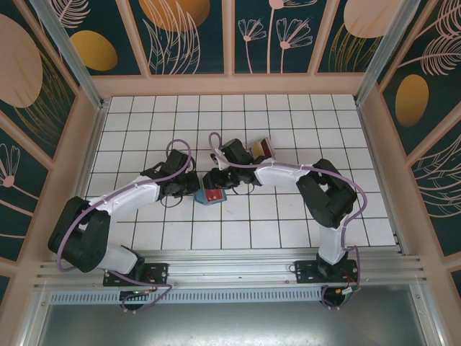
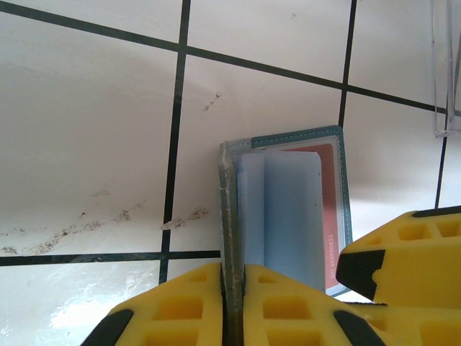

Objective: Put the credit cards into the card holder
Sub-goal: Flip over the card slot on the card holder.

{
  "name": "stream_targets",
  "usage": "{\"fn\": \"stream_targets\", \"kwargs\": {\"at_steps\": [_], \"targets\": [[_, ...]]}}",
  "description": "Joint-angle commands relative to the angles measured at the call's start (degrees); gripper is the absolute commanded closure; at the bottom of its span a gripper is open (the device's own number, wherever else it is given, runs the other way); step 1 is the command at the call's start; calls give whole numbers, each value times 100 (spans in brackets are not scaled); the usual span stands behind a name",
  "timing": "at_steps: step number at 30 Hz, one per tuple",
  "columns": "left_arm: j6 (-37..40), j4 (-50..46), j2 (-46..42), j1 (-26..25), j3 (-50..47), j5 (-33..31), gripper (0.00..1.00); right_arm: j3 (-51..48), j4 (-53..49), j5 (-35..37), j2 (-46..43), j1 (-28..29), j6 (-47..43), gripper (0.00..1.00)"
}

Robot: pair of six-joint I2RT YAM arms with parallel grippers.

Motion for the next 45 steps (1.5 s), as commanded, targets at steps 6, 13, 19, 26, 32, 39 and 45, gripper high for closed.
{"fn": "stream_targets", "kwargs": {"at_steps": [6, 13, 19, 26, 32, 39, 45], "targets": [[38, -62, -115, 37, 21, -21, 100, 134, -55, -72, -220, 86, -49, 63], [24, -63, -153, 37, 14, -26, 100, 139, -37, -106, -210, 114, -49, 60], [14, -72, -179, 36, 12, -29, 100, 133, -31, -125, -180, 121, -58, 58], [11, -89, -186, 39, 26, -36, 100, 136, -35, -97, -92, 131, -67, 57], [22, -91, -162, 37, 63, -38, 100, 244, -293, 174, -53, 128, -180, 58], [48, -98, -133, 41, 74, -42, 100, 425, -868, 698, -30, 122, -413, 58], [58, -76, -117, 36, 65, -47, 100, 573, -1234, 1091, 33, 131, -583, 58]]}}
